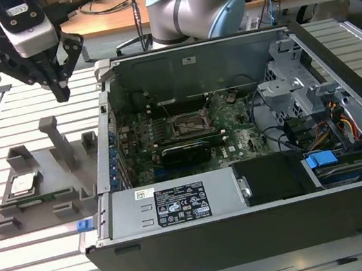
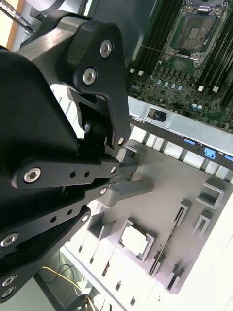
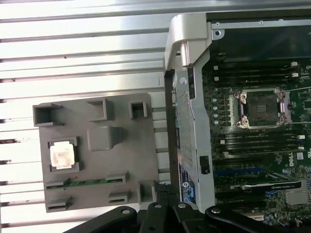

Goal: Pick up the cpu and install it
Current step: 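Reach for the cpu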

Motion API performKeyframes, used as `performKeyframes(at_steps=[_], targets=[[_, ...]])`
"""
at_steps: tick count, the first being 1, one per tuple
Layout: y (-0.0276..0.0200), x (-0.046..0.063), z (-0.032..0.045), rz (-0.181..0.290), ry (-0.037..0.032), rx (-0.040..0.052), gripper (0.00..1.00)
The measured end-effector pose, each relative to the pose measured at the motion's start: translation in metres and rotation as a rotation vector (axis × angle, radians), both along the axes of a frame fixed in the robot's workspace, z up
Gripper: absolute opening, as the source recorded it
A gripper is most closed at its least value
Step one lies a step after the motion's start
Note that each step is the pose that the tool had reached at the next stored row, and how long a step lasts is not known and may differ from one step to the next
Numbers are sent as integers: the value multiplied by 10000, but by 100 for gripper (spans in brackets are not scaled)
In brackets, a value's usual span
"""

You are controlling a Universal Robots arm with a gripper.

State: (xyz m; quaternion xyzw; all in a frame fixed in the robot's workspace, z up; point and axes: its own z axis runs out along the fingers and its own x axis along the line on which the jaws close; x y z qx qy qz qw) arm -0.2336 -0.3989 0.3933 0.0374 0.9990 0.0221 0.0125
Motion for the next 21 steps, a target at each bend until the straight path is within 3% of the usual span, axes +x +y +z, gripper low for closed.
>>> performKeyframes(at_steps=[21], targets=[[0, -208, 0, 1, 0, 0, 11]])
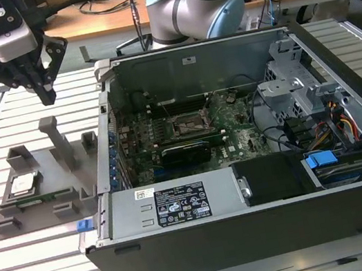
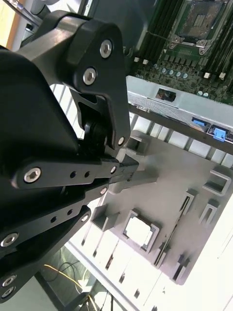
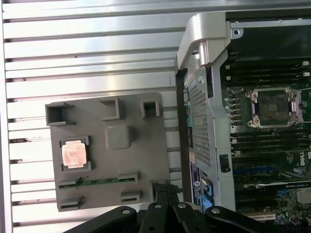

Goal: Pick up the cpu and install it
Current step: 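Reach for the cpu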

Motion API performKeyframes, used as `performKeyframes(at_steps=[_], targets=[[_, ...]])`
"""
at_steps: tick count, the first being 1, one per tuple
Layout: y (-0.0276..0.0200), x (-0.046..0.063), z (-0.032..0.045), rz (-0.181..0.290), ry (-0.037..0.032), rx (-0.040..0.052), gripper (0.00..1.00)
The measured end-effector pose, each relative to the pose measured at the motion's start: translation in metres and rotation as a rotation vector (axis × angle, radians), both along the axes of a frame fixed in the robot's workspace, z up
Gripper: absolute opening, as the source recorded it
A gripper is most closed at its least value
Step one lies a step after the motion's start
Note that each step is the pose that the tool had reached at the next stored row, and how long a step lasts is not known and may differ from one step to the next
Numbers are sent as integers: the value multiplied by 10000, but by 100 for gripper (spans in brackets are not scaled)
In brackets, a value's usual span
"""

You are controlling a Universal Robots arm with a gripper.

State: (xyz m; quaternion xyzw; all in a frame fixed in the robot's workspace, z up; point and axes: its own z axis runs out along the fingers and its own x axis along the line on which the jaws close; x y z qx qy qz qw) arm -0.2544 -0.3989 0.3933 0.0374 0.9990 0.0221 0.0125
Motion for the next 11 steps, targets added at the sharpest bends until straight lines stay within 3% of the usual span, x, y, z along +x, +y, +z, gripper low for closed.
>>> performKeyframes(at_steps=[11], targets=[[0, -79, 0, -2, 1, 0, 11]])
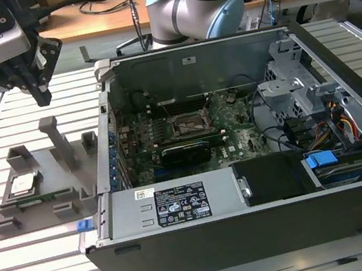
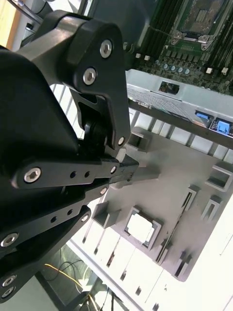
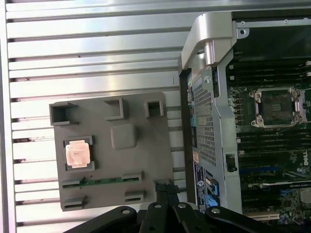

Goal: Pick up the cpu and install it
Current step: 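Reach for the cpu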

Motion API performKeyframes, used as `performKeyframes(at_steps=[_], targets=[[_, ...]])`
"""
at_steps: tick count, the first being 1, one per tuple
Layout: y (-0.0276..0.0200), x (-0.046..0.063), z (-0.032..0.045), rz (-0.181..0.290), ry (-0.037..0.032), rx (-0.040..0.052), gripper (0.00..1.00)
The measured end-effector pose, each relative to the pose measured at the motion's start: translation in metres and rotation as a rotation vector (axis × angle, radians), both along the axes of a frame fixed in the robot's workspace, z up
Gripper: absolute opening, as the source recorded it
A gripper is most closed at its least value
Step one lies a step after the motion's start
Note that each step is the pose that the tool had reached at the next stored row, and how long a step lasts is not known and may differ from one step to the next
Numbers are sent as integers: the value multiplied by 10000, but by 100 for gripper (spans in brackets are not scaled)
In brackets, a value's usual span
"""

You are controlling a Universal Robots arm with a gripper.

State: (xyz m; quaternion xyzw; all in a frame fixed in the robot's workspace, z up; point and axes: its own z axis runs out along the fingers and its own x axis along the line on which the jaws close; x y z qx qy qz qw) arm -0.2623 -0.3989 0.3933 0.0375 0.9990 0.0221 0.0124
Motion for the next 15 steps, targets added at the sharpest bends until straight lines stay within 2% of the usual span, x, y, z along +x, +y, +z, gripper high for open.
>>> performKeyframes(at_steps=[10, 15], targets=[[1, -2, -3, 0, -2, 1, 11], [0, -105, -2, 0, -1, 1, 11]])
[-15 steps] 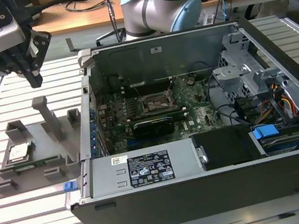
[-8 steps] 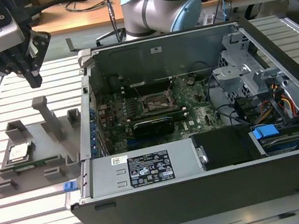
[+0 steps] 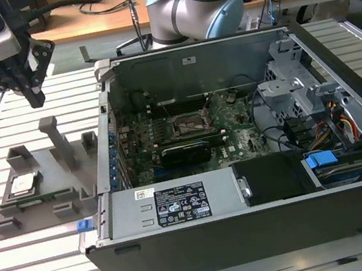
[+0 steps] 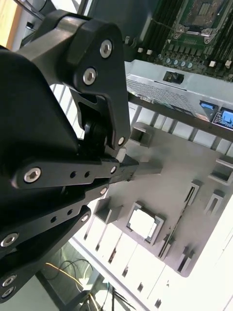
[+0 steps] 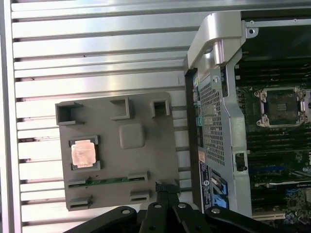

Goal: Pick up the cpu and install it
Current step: 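Reach for the cpu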

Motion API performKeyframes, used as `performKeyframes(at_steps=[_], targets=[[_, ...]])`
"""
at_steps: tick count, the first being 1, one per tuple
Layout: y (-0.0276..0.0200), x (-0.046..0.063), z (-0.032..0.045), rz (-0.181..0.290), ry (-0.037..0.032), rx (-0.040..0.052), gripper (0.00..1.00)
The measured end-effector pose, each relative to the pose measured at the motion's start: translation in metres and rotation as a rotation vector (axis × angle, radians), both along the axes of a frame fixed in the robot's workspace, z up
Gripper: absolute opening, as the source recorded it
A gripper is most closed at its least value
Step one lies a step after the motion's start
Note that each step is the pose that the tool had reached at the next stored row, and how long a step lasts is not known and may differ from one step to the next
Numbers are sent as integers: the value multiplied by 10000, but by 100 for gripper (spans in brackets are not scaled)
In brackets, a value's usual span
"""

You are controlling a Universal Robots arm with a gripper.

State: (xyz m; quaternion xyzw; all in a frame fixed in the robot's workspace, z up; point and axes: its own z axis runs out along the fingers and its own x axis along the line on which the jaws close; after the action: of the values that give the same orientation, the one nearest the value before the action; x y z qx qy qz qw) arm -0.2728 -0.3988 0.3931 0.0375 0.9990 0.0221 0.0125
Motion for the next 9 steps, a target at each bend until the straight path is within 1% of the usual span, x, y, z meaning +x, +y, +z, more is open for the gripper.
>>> performKeyframes(at_steps=[9], targets=[[0, -65, -2, 2, -1, 1, 11]])
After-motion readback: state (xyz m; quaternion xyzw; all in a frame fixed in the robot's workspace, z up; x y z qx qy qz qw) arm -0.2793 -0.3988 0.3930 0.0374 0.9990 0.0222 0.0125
